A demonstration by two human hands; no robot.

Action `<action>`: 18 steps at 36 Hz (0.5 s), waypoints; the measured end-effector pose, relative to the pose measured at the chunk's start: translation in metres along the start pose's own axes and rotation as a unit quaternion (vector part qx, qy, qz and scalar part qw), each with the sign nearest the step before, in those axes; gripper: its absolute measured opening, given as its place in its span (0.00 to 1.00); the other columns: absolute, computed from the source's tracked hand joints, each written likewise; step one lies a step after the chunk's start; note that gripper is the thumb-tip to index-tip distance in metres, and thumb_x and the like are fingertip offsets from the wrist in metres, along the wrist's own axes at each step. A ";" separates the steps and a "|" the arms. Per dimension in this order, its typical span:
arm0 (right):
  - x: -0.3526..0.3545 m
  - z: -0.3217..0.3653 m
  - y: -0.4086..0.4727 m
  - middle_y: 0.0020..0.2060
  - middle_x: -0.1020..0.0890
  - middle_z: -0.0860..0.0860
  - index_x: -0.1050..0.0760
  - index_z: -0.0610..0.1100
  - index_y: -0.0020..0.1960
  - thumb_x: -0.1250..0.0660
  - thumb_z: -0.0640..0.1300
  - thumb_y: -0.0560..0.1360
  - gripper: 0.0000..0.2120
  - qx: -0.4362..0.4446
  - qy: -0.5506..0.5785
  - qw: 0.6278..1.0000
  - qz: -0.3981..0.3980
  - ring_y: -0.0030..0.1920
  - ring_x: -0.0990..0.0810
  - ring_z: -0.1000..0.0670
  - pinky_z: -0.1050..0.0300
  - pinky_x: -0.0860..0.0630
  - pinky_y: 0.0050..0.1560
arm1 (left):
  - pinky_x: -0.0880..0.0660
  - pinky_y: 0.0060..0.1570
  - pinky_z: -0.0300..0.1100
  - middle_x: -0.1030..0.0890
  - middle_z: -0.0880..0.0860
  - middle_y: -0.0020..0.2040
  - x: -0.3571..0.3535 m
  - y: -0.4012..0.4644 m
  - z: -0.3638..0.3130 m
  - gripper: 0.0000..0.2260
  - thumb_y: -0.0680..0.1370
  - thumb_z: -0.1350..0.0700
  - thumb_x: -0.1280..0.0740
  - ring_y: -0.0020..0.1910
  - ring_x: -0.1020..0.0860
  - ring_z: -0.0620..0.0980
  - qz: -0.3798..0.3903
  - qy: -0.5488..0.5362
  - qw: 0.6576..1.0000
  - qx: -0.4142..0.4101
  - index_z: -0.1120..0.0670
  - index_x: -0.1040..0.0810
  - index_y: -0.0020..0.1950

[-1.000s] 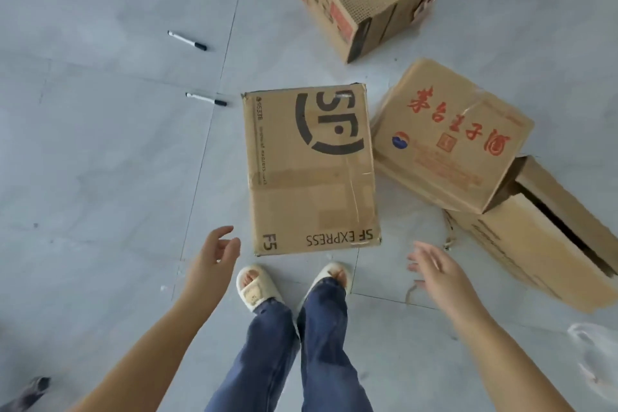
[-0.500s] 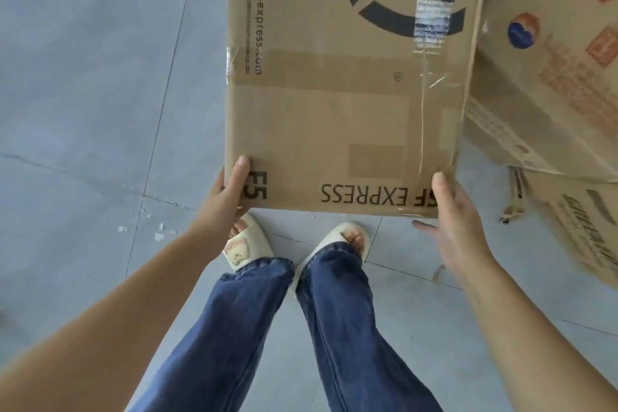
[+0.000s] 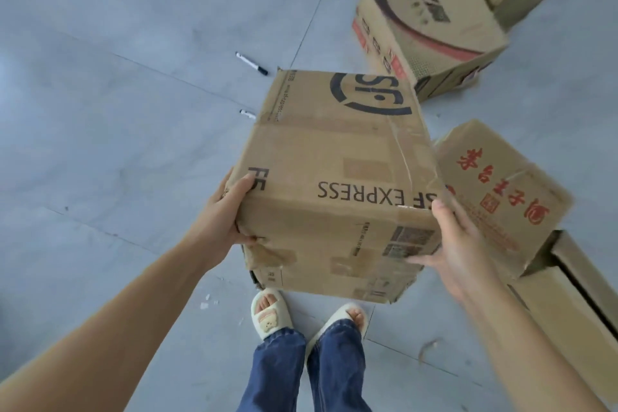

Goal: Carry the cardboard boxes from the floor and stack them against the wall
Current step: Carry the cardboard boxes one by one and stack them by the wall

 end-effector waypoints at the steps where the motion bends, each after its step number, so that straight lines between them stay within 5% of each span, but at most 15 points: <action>1: -0.005 0.018 -0.014 0.44 0.29 0.73 0.35 0.54 0.72 0.42 0.48 0.81 0.20 0.010 -0.006 1.000 0.002 0.42 0.26 0.66 0.36 0.24 0.53 | 0.23 0.51 0.63 0.26 0.40 0.57 0.009 -0.017 -0.017 0.17 0.78 0.45 0.37 0.55 0.26 0.45 -0.003 -0.007 1.000 -0.011 0.40 0.30 0.68; 6: -0.041 0.108 -0.082 0.42 0.19 0.66 0.31 0.58 0.67 0.41 0.48 0.81 0.16 0.076 0.006 0.995 0.062 0.43 0.19 0.63 0.39 0.21 0.50 | 0.22 0.52 0.60 0.27 0.36 0.61 0.060 -0.105 -0.101 0.21 0.78 0.46 0.37 0.59 0.27 0.41 -0.012 -0.036 0.996 -0.079 0.38 0.34 0.71; 9: -0.067 0.156 -0.116 0.45 0.17 0.61 0.28 0.60 0.65 0.31 0.64 0.68 0.27 0.107 0.018 0.988 0.110 0.50 0.18 0.53 0.42 0.19 0.44 | 0.23 0.52 0.59 0.26 0.35 0.57 0.091 -0.153 -0.143 0.21 0.79 0.48 0.37 0.56 0.27 0.38 -0.039 -0.060 0.991 -0.114 0.39 0.35 0.72; 10: -0.077 0.171 -0.125 0.44 0.17 0.62 0.27 0.63 0.62 0.31 0.64 0.68 0.23 0.116 0.011 0.985 0.125 0.49 0.18 0.53 0.44 0.19 0.42 | 0.22 0.51 0.56 0.26 0.35 0.56 0.101 -0.167 -0.156 0.22 0.79 0.49 0.37 0.57 0.27 0.37 -0.048 -0.062 0.989 -0.127 0.40 0.35 0.72; 12: -0.097 0.201 -0.142 0.40 0.17 0.61 0.29 0.65 0.55 0.37 0.52 0.78 0.09 0.133 0.014 0.982 0.134 0.45 0.18 0.55 0.47 0.19 0.36 | 0.21 0.42 0.37 0.29 0.34 0.53 0.119 -0.191 -0.177 0.23 0.80 0.55 0.37 0.53 0.26 0.28 -0.071 -0.052 0.982 -0.165 0.45 0.37 0.74; 14: -0.119 0.231 -0.155 0.39 0.18 0.58 0.29 0.60 0.59 0.41 0.47 0.81 0.11 0.153 -0.002 0.977 0.150 0.40 0.18 0.58 0.50 0.20 0.33 | 0.28 0.32 0.23 0.33 0.33 0.49 0.135 -0.213 -0.197 0.23 0.81 0.62 0.39 0.38 0.30 0.17 -0.094 -0.094 0.973 -0.187 0.51 0.39 0.75; 16: -0.143 0.257 -0.164 0.36 0.17 0.58 0.30 0.55 0.65 0.43 0.47 0.81 0.13 0.164 -0.024 0.968 0.186 0.41 0.17 0.56 0.47 0.19 0.37 | 0.23 0.35 0.31 0.29 0.28 0.48 0.154 -0.226 -0.213 0.22 0.81 0.58 0.38 0.44 0.28 0.20 -0.114 -0.093 0.969 -0.198 0.45 0.36 0.74; 18: -0.160 0.275 -0.168 0.40 0.16 0.58 0.29 0.56 0.65 0.43 0.47 0.82 0.14 0.165 -0.033 0.964 0.204 0.49 0.18 0.52 0.42 0.19 0.44 | 0.19 0.46 0.51 0.26 0.27 0.49 0.168 -0.236 -0.223 0.19 0.79 0.51 0.37 0.52 0.27 0.30 -0.127 -0.103 0.968 -0.192 0.38 0.32 0.70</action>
Point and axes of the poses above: each hand's wrist, its own y-axis towards the middle knuckle, its own x-axis out of the back of the hand, z = x × y, the point moved 6 cm from there along y, towards the middle knuckle
